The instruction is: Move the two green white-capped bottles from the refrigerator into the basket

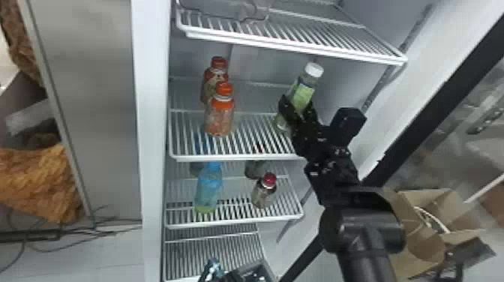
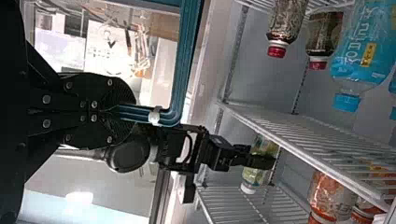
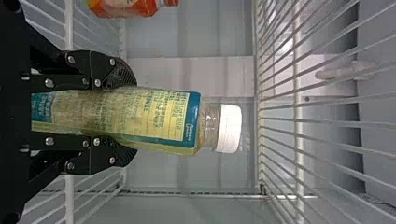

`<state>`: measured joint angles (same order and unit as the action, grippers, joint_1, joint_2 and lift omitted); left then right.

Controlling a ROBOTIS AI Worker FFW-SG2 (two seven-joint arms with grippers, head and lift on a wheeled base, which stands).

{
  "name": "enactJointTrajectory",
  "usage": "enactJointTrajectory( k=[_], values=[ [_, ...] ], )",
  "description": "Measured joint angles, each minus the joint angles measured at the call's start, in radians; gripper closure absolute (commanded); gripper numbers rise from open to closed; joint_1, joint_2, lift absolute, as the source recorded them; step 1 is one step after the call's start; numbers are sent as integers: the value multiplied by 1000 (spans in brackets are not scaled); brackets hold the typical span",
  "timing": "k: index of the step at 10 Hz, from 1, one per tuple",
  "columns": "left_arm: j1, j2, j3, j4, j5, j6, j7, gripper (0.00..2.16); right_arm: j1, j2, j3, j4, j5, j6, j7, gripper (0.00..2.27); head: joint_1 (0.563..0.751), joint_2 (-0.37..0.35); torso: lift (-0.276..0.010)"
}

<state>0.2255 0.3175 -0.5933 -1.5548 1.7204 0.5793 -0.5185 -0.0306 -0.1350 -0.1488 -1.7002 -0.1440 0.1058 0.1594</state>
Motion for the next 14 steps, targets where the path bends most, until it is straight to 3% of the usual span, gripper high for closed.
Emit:
enactJointTrajectory(
  k=[4, 12, 14],
  values=[
    [4, 0, 4, 0, -1, 0, -1, 1216, 106, -1, -5, -157, -22, 54, 18, 888, 695, -350, -4],
    [5, 2, 5, 0, -11, 2, -2, 1216, 414, -11, -23, -590, -135, 290, 77, 888, 695, -350, -4],
    [4, 1, 5, 0, -11, 2, -1, 1214, 474, 4, -50, -657, -151, 360, 118, 888, 695, -350, -4]
  ],
)
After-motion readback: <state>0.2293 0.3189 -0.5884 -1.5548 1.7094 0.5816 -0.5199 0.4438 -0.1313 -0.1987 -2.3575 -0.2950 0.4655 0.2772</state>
